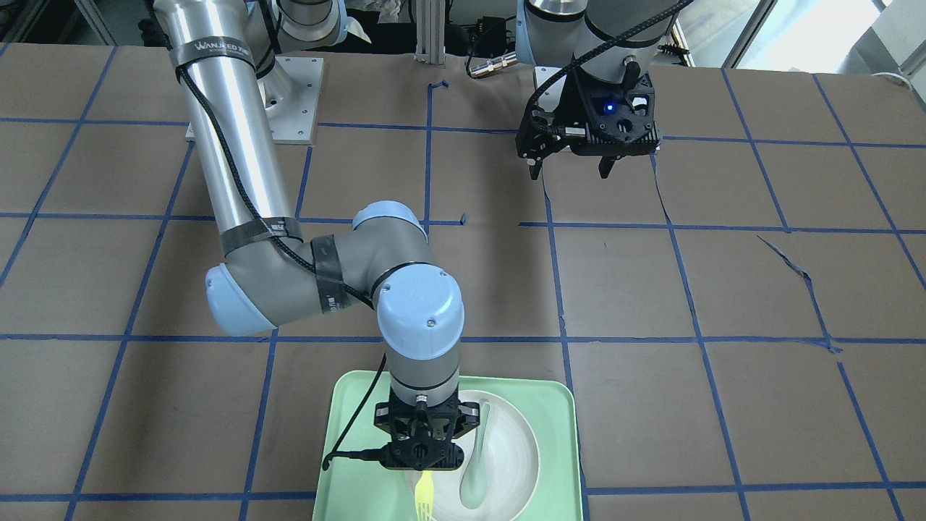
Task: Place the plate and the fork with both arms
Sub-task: 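Lift the yellow fork with the right gripper and lower it beside the plate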
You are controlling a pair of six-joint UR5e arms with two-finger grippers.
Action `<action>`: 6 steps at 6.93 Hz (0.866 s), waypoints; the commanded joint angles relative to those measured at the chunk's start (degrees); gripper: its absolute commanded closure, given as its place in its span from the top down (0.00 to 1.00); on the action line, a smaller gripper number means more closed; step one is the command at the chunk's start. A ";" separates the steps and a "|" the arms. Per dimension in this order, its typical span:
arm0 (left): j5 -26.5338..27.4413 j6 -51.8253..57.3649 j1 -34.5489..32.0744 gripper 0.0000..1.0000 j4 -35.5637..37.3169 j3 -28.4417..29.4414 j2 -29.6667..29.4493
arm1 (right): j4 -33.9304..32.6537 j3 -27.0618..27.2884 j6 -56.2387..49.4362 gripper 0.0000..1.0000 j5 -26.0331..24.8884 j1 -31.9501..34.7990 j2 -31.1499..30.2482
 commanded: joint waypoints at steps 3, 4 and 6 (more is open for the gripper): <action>0.00 -0.09 0.00 1.00 0.35 -0.17 -0.47 | -3.28 8.79 -8.48 0.10 -0.06 -3.91 -0.65; 0.00 0.00 0.00 1.00 0.35 -0.17 -0.47 | -3.28 8.87 -9.44 0.15 -0.06 -3.91 -0.46; 0.00 0.00 0.00 1.00 0.27 -0.17 -0.12 | -2.93 9.23 -10.33 1.00 0.03 -4.34 -2.03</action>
